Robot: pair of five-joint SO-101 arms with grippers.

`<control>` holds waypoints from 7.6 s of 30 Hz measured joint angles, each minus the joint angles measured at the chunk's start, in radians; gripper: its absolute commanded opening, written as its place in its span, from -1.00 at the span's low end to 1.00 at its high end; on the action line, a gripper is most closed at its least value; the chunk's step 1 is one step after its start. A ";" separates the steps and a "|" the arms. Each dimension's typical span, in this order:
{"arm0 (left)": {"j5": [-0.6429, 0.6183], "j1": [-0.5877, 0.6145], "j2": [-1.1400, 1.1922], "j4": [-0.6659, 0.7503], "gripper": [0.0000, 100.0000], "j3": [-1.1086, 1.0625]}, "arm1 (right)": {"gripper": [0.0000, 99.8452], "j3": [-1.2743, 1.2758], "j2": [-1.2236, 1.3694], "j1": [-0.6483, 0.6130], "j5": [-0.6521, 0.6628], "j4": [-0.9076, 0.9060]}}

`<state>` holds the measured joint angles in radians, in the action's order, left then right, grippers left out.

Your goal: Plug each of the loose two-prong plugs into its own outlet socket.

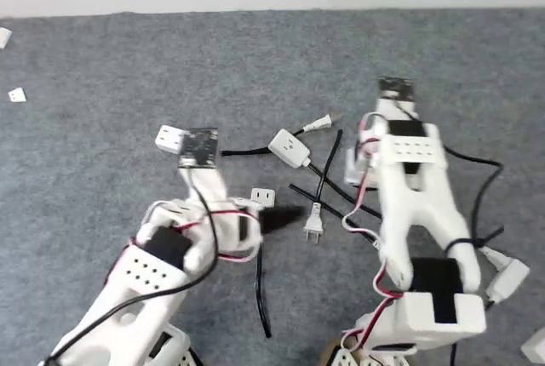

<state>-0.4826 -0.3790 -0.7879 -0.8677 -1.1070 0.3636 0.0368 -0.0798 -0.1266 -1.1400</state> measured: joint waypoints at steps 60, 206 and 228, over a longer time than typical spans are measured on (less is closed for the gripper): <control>0.130 0.305 0.390 0.313 -0.48 0.006 | -0.98 0.173 0.074 -0.255 -0.169 0.157; 0.333 0.278 -0.063 0.532 -0.97 -0.311 | -0.98 0.459 -0.341 -0.456 -0.011 0.621; 0.333 0.298 -0.063 0.532 -0.97 -0.327 | -0.98 0.508 -0.342 -0.505 0.014 0.546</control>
<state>-0.1496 -0.0813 -0.8508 -0.3353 -1.4339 0.8715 -0.3053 -0.5846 -0.1128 -0.5938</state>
